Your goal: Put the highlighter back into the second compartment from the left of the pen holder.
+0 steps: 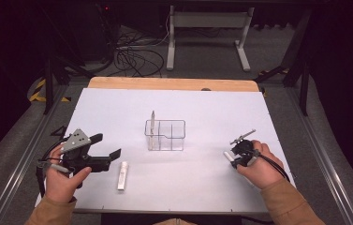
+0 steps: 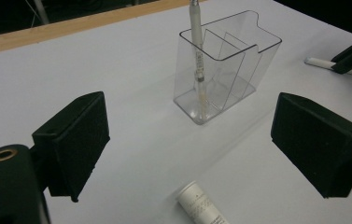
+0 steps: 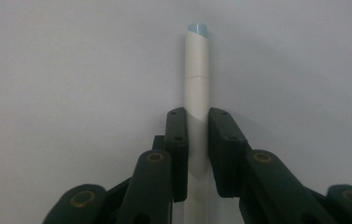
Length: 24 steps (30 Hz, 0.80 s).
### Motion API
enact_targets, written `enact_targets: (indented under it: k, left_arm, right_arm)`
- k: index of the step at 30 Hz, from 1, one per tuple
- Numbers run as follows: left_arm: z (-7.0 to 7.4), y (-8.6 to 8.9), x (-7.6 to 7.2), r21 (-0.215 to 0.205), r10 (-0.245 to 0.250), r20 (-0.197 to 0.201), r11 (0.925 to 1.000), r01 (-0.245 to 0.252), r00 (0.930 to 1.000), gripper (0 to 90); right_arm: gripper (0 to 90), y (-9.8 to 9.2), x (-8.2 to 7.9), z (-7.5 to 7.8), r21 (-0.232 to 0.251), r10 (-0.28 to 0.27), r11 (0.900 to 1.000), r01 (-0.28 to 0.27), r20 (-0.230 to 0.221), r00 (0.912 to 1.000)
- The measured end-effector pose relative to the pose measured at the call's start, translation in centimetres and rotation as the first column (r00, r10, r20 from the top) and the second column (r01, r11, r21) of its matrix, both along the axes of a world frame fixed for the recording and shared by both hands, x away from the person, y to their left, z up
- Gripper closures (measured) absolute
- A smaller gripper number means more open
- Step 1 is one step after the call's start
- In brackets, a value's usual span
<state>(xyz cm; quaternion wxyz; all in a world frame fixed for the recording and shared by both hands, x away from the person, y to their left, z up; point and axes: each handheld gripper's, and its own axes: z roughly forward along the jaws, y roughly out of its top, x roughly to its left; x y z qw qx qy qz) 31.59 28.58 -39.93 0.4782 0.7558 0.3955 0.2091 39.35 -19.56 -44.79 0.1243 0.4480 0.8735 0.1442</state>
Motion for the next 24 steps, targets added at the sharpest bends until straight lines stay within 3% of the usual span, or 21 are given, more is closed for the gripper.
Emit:
enact_targets:
  k: [5,14,24]
  left_arm:
    - [0.0,0.0,0.0,0.002,0.001,0.002,1.0000,-0.001,1.0000,12.2]
    - [0.0,0.2,-0.1,0.000,0.005,0.003,1.0000,-0.005,1.0000,12.2]
    - [0.0,0.2,-0.1,-0.002,0.007,0.003,1.0000,-0.007,1.0000,12.2]
  right_arm:
    - [79.2,-0.1,-0.1,0.3,0.020,0.010,1.000,-0.010,0.015,0.9998]
    - [79.3,0.1,-0.8,2.4,0.090,0.029,0.995,-0.036,0.079,0.9965]
    - [79.3,0.7,-1.5,3.7,0.116,0.055,0.991,-0.070,0.127,0.9904]
